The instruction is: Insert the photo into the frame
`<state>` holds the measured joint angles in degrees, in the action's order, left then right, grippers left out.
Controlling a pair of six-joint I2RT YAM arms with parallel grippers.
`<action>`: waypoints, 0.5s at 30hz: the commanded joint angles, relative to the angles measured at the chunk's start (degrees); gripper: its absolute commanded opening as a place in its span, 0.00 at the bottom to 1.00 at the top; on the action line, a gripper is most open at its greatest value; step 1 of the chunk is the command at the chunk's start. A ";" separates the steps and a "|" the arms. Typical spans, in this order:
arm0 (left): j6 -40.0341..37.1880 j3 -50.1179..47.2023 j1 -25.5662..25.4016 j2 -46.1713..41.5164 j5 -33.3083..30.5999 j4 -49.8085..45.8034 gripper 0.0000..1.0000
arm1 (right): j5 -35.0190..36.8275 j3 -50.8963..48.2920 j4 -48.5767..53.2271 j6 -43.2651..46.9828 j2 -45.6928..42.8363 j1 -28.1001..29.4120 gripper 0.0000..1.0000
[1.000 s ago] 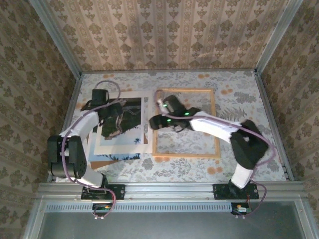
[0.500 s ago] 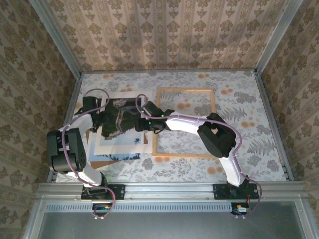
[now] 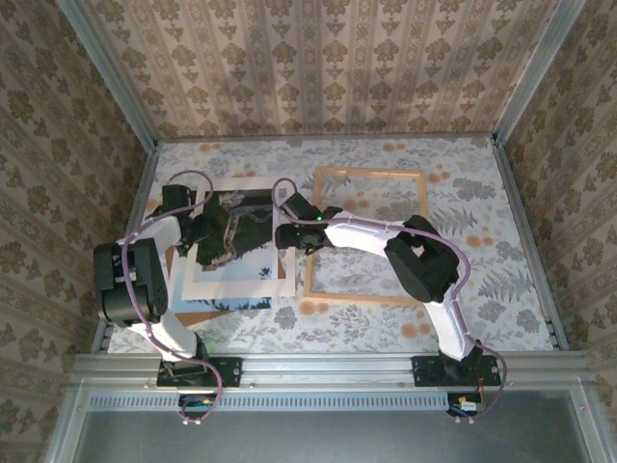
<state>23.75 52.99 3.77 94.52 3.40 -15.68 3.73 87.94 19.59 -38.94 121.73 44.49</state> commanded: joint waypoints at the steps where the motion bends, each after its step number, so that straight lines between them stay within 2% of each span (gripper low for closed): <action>1: -1.87 1.93 0.44 0.33 -1.15 -1.23 0.86 | 0.90 2.47 5.77 1.41 0.39 -0.36 0.73; 4: -2.87 3.97 0.71 2.35 -0.45 -1.74 0.86 | 1.90 7.37 6.85 0.65 3.21 1.18 0.75; 9: -5.45 10.08 0.54 8.66 1.89 -5.97 0.86 | 4.99 7.68 4.51 -2.70 4.87 1.35 0.74; 15: -6.21 12.40 0.54 9.80 -0.47 -7.72 0.86 | 3.94 10.65 4.49 -3.64 8.05 1.61 0.70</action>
<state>19.55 63.22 3.90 104.12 4.05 -19.81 6.26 95.96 22.98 -41.01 127.35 46.00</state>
